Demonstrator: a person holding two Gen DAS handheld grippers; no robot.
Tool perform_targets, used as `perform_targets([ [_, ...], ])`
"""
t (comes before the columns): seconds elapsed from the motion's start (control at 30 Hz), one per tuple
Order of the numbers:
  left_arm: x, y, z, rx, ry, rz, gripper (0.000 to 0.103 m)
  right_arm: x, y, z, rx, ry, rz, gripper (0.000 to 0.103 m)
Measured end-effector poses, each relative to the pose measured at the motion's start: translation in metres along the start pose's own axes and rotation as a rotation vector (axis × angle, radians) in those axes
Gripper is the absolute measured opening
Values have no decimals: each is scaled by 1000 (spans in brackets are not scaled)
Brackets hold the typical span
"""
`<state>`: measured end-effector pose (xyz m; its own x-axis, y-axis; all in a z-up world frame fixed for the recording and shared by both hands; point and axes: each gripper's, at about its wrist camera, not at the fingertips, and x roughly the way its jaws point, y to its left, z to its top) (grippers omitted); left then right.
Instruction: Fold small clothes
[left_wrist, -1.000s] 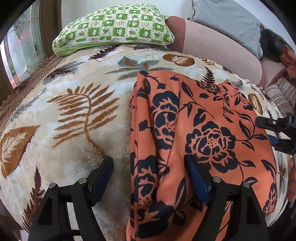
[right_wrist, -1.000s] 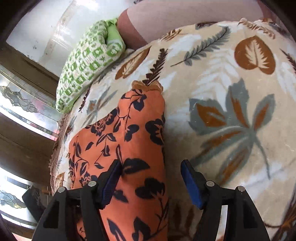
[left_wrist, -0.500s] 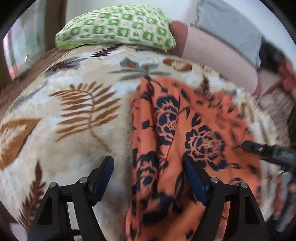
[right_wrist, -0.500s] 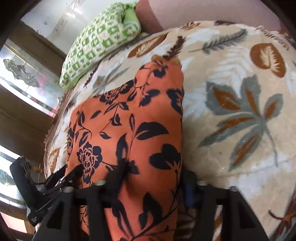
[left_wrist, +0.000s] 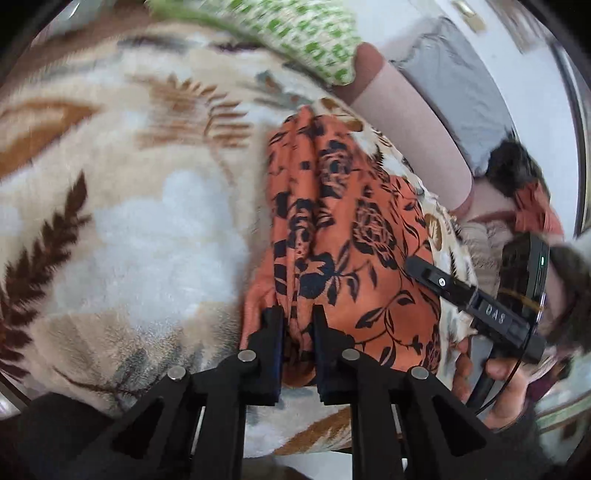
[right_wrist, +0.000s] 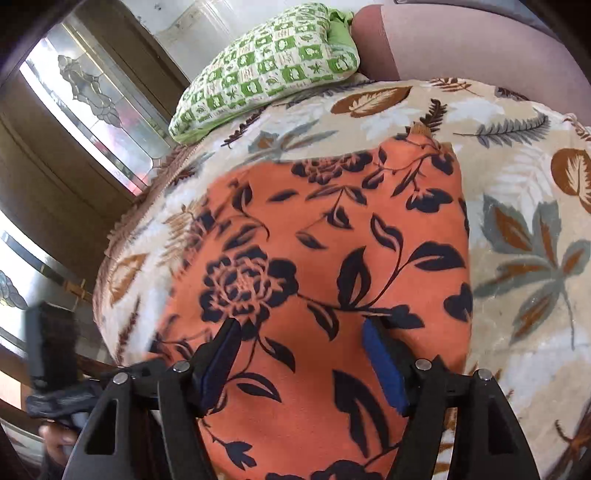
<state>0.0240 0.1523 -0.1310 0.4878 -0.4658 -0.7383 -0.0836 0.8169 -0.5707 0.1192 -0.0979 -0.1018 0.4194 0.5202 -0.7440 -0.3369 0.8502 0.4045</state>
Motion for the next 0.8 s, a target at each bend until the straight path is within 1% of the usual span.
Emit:
perform_targets([
  [0.03,6,4,-3,-22,21,12,14,1,0,0,-2,2,3,74],
  [0.07,17,15,-5,-70,61,4,14,3,-1,1,1,7,11,75],
  [0.1,21,24,-4,-114,71,-21,15,3,-5,1,7,11,19,75],
  [0.13,16,21,1,-121,75,-22,17,4,-8,2,19,17,33,76],
  [0.17,12,13,5,-81,68,7,19,5,-11,3,32,18,50,78],
  [0.2,4,1,11,-19,50,36,25,3,-11,3,37,20,61,80],
  [0.23,-5,-11,18,40,18,67,38,1,-12,4,37,21,64,80],
  [0.27,-11,-18,25,65,-7,68,48,1,-13,4,35,21,72,81],
  [0.3,-16,-23,37,84,-41,59,67,2,-12,3,32,20,79,83],
  [0.33,-21,-26,49,98,-81,63,73,2,-12,2,31,17,81,83],
  [0.37,-21,-30,65,116,-114,84,73,2,-11,1,32,15,83,83],
  [0.4,-16,-33,80,133,-121,88,73,2,-11,2,32,15,87,85],
  [0.43,-6,-34,97,134,-110,86,73,3,-10,2,30,15,90,86],
  [0.5,23,-39,126,141,-63,82,73,3,-9,1,28,13,92,87],
  [0.53,42,-39,140,145,-28,45,73,3,-9,2,26,13,93,87],
  [0.57,59,-33,149,123,4,51,73,3,-9,2,24,13,96,87],
  [0.6,67,-24,148,109,22,76,64,3,-10,2,24,12,101,87],
  [0.63,79,-16,149,96,50,86,28,2,-11,1,28,11,108,87],
  [0.67,90,-5,148,61,88,51,25,2,-13,0,35,11,119,87],
  [0.7,87,10,145,-19,70,-11,21,2,-14,0,38,12,127,87],
  [0.73,82,17,144,-60,56,-48,18,2,-15,0,43,16,138,87],
  [0.77,73,27,138,-113,20,-85,18,2,-16,0,48,16,149,87],
  [0.8,73,28,133,-142,13,-95,18,2,-17,0,51,17,157,87],
])
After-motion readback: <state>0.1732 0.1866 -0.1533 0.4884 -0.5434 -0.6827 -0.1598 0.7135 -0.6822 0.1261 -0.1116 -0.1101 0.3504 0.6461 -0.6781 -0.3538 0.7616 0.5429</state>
